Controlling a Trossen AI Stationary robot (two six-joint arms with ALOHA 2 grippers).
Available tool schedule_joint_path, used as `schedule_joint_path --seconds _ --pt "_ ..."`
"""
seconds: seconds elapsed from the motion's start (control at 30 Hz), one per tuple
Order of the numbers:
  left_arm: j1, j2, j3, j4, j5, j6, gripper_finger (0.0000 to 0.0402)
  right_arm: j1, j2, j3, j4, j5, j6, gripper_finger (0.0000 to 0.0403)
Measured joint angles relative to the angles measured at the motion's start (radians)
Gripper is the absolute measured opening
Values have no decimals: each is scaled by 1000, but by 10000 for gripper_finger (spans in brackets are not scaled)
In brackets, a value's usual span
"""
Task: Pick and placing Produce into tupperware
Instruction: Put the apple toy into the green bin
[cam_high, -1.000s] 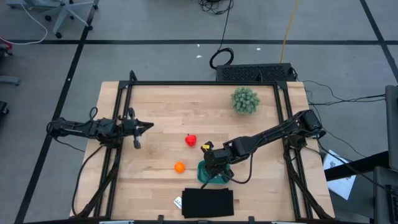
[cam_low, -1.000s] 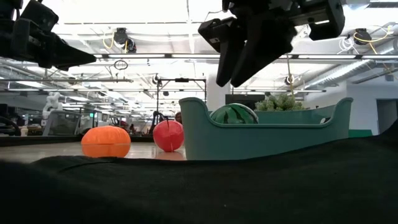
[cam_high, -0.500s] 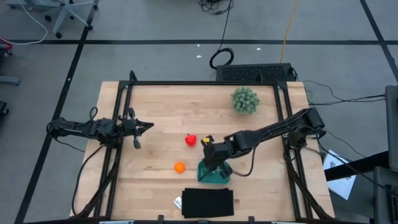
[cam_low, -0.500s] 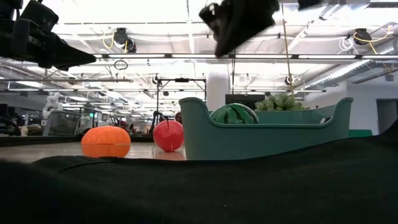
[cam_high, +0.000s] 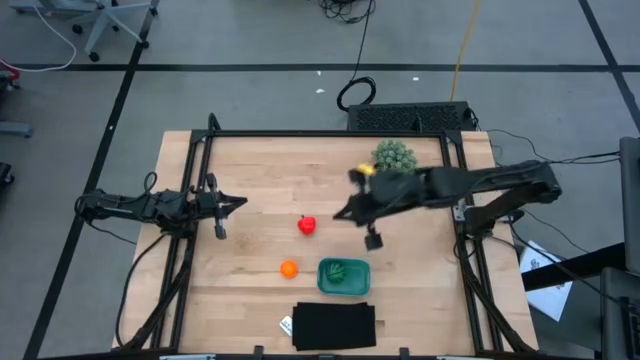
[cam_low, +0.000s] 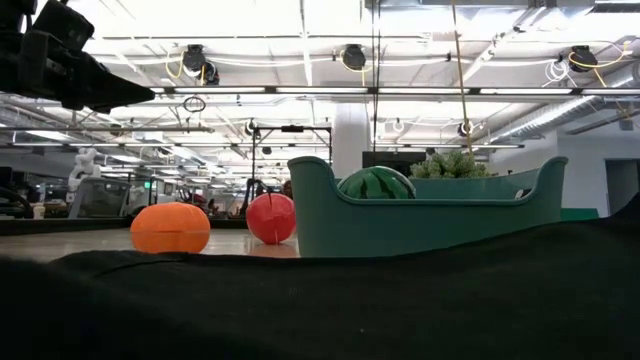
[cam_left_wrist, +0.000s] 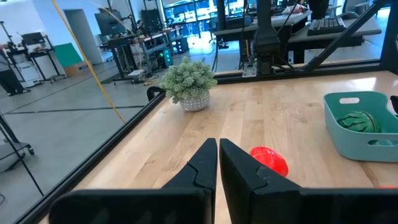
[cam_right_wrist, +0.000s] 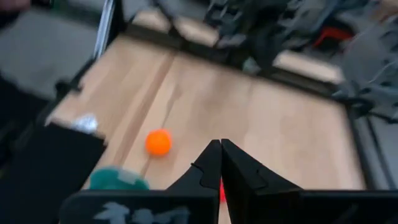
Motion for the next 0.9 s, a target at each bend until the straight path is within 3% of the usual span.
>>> schedule_joint_path --seconds 0.47,0.77,0.9 --pt "0 0 0 0 -8 0 24 -59 -316 -43 1 45 27 0" --pt "0 0 0 1 -9 -2 24 -77 -541 -278 104 83 43 0" --pt "0 0 0 2 -9 0 24 -102 -663 -422 171 28 47 0"
